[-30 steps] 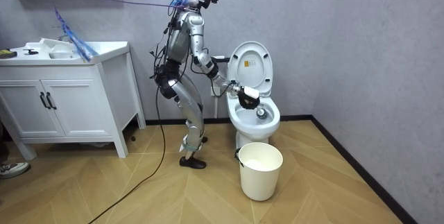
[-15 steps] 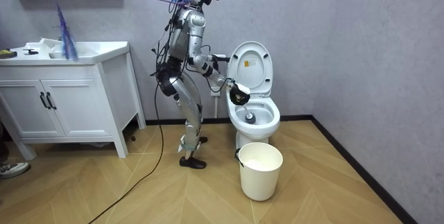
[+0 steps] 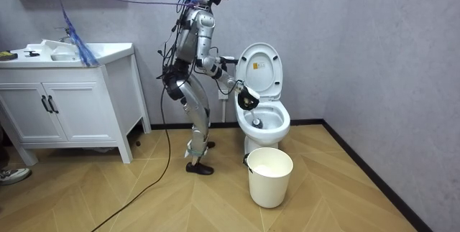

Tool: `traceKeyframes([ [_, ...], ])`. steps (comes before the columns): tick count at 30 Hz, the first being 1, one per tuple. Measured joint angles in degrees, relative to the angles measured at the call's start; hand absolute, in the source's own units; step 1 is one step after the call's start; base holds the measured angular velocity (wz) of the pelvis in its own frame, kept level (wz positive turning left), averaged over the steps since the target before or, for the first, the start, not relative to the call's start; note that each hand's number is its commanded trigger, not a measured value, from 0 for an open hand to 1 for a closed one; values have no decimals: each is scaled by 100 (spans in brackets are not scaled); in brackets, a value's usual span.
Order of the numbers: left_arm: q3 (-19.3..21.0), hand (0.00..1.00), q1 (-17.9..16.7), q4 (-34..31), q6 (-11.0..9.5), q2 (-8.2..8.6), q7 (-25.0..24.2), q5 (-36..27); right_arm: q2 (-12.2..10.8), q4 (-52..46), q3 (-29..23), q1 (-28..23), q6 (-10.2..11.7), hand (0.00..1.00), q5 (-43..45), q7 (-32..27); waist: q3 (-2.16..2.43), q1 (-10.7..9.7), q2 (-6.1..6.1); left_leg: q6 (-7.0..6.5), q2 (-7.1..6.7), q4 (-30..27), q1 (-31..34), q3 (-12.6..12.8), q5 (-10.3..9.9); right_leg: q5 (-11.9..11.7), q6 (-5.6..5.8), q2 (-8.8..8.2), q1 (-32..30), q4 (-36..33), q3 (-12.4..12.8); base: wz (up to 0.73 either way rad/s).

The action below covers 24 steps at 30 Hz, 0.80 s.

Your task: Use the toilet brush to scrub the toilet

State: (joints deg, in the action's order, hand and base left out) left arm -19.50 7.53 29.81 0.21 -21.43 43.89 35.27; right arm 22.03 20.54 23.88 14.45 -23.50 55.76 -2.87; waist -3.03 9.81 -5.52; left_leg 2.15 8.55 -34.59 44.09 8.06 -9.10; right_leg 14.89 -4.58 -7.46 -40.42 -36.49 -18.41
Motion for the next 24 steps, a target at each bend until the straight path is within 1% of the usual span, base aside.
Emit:
traceKeyframes([
  [2,19,0,-14,3,-31,0,-92,-2,17,205,-2,11,143,100,-134,-5,-14,-38,114,0,-33,41,-143,-1,0,41,13,-36,125,-9,-16,9],
  [3,34,0,-5,2,-60,-6,-155,5,15,302,-3,12,222,100,-194,-2,-9,-59,195,0,-44,65,-221,-3,1,51,23,-39,213,13,-23,10],
  [4,37,0,-5,9,-68,-7,-196,15,15,343,-3,8,266,100,-206,-2,-11,-66,224,1,-46,89,-279,-4,1,52,26,-36,279,42,-32,10],
  [6,146,0,-63,97,-163,-16,-331,42,9,403,-48,-9,446,100,-310,42,-26,-140,350,0,-76,120,-549,-12,1,89,71,-45,585,107,-42,9],
  [7,147,0,-79,130,-167,-18,-363,42,9,414,-53,-12,499,100,-344,54,-21,-153,378,0,-79,124,-620,-12,0,93,78,-44,661,134,-44,4],
  [9,143,0,-158,198,-177,-9,-522,30,29,425,-141,-125,728,100,-393,57,-12,-202,455,0,-109,264,-964,-12,0,101,108,-43,1025,299,-71,6],
  [10,141,0,-173,226,-187,-8,-568,30,35,427,-164,-178,772,100,-425,56,-13,-211,475,0,-127,333,-1081,-8,0,106,123,-46,1126,334,-71,7],
  [12,142,0,-298,341,-227,10,-711,29,44,402,-317,-483,974,100,-515,56,8,-221,540,1,-184,580,-1510,1,0,106,175,-50,1517,517,-68,2],
  [13,142,0,-345,342,-235,15,-739,29,57,383,-366,-571,1018,100,-557,55,12,-227,544,1,-193,625,-1601,0,0,101,189,-44,1619,572,-69,0],
  [14,155,0,-473,337,-262,18,-817,30,54,358,-501,-760,1130,100,-632,52,34,-227,561,1,-214,723,-1785,-2,0,86,215,-38,1801,682,-69,0],
  [15,215,0,-637,306,-293,22,-884,37,51,318,-577,-933,1210,100,-720,53,75,-226,595,2,-241,836,-1965,14,0,87,232,-52,1951,745,-65,-5],
  [16,265,0,-723,280,-305,34,-928,40,43,296,-623,-1010,1252,100,-748,55,94,-228,613,2,-245,895,-2053,37,0,84,240,-50,2028,794,-62,-8],
  [17,420,0,-894,212,-326,95,-1002,50,12,206,-782,-1178,1367,100,-803,62,117,-232,645,3,-250,1013,-2250,107,1,80,264,-39,2185,884,-35,-7],
  [18,618,0,-1083,162,-328,211,-1117,39,-7,57,-951,-1385,1487,100,-874,56,128,-238,644,4,-260,1121,-2462,124,1,63,290,-20,2396,1010,-32,-6],
  [19,702,0,-1183,163,-329,265,-1170,38,-9,-29,-1001,-1488,1512,100,-872,52,141,-244,646,4,-270,1166,-2558,127,2,60,295,-19,2502,1066,-40,0],
  [21,924,0,-1630,64,-387,347,-1307,28,-10,-418,-1208,-2007,1584,100,-874,47,226,-276,693,4,-332,1356,-2946,123,2,90,350,-25,2902,1244,-69,7],
  [22,1014,0,-1733,63,-405,382,-1339,28,-13,-497,-1264,-2108,1618,100,-891,47,233,-281,705,4,-341,1409,-3059,124,2,86,363,-14,3018,1306,-68,0],
  [24,1335,0,-2130,63,-423,547,-1383,-99,-97,-805,-1477,-2370,1819,100,-1127,42,247,-311,734,8,-354,1580,-3448,115,0,67,400,58,3431,1553,-53,-3],
])
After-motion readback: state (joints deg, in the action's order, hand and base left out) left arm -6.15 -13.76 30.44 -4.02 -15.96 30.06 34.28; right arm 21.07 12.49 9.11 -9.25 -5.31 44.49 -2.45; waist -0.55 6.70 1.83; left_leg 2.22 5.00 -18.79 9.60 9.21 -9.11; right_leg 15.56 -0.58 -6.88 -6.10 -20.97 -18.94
